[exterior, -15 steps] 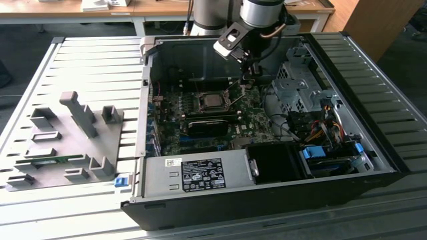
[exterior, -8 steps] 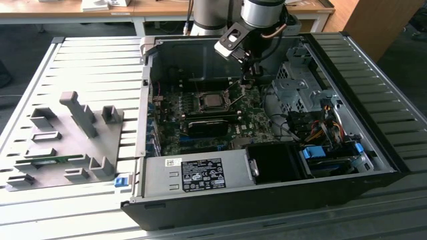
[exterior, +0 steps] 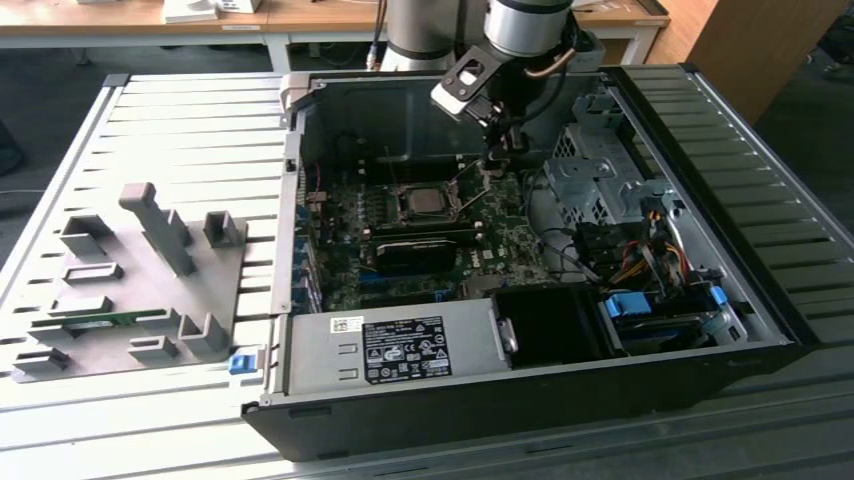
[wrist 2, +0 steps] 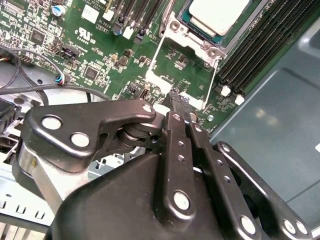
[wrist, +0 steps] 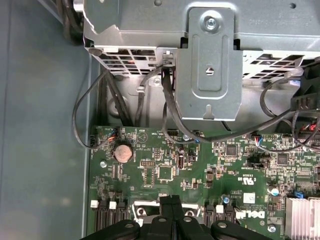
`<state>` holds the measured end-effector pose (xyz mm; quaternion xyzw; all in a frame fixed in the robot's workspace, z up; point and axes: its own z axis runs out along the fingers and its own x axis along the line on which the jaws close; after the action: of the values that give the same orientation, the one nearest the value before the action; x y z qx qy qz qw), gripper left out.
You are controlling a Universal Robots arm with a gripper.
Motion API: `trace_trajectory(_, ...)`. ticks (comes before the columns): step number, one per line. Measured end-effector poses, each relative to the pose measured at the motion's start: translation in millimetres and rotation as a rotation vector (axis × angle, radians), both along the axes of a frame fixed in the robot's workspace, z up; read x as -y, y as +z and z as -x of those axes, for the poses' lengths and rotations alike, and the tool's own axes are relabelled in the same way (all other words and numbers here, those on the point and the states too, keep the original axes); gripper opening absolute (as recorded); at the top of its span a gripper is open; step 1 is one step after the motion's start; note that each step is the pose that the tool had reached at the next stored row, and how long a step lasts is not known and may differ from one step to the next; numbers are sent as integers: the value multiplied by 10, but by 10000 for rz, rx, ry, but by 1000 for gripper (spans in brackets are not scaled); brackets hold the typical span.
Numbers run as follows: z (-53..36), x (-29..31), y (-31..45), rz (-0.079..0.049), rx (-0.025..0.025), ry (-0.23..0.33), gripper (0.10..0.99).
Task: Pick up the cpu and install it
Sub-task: 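Close the cpu cover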
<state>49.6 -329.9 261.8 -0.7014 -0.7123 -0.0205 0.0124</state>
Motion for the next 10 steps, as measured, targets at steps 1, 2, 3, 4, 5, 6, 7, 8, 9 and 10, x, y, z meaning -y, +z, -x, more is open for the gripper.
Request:
trace_trajectory(1,-9,0,-2,0,0,1,106)
trace_trajectory(2,-19,0,-4,0,0,1,106)
trace_trajectory(3,-30,-1,-6,-1,0,1,106)
trace_trajectory(4,-41,-2,-8,-2,1,1,106)
trace_trajectory(5,-53,-4,-10,-1,0,1,106)
trace_trajectory(6,-64,-6,-13,0,0,1,106)
trace_trajectory(7,-76,-10,-15,-1,1,1,106)
trace_trajectory(8,-88,-14,-18,-2,0,1,106)
trace_trajectory(9,-98,-20,-21,-2,0,1,106)
trace_trajectory(10,-107,-25,-25,-1,0,0,106)
